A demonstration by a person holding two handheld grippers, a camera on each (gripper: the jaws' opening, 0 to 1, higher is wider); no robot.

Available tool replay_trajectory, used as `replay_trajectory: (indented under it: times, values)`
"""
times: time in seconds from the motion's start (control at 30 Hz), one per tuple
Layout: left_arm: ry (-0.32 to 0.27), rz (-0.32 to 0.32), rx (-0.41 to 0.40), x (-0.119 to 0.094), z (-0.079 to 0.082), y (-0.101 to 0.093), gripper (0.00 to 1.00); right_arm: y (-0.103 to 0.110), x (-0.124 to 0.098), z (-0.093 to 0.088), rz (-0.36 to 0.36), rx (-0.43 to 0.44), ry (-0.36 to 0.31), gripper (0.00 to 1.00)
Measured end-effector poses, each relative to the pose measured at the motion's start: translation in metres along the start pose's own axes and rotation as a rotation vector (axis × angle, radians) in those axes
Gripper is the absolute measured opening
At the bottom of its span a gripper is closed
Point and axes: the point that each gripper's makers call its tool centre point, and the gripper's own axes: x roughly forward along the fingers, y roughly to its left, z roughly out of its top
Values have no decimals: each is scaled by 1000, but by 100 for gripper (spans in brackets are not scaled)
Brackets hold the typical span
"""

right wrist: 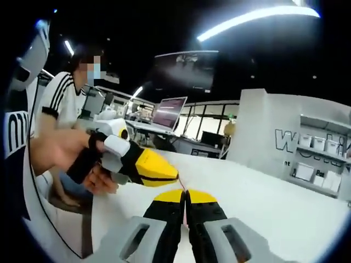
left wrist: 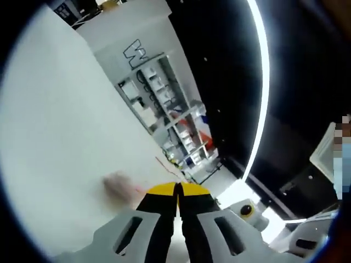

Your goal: Open the resealable bag by pulling the two sides of the seal apart until the entire bag opening is separated and visibly accessible.

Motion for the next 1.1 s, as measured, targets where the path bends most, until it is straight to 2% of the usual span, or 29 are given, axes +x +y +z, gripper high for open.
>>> replay_trajectory:
  times: [0.23, 0.4, 0.53, 0.83, 0.93, 1.1]
  values:
    - [12, 21, 28, -2, -1, 7, 1, 4, -11, 5, 59, -51, 50, 0]
    - [15, 24, 32, -1, -2, 8, 1, 10, -17, 23, 104, -51, 48, 0]
    - [28, 22, 38, -2, -5, 7, 2, 10, -16, 35, 109, -96, 57, 0]
    - [58, 43, 112, -4, -9, 11, 2, 27, -9, 24, 212, -189, 186, 0]
    - [62, 49, 131, -7, -14, 8, 2, 31, -8, 18, 230, -237, 228, 0]
    - [72, 56, 161, -10, -19, 4, 2, 32, -7, 12, 252, -269, 266, 0]
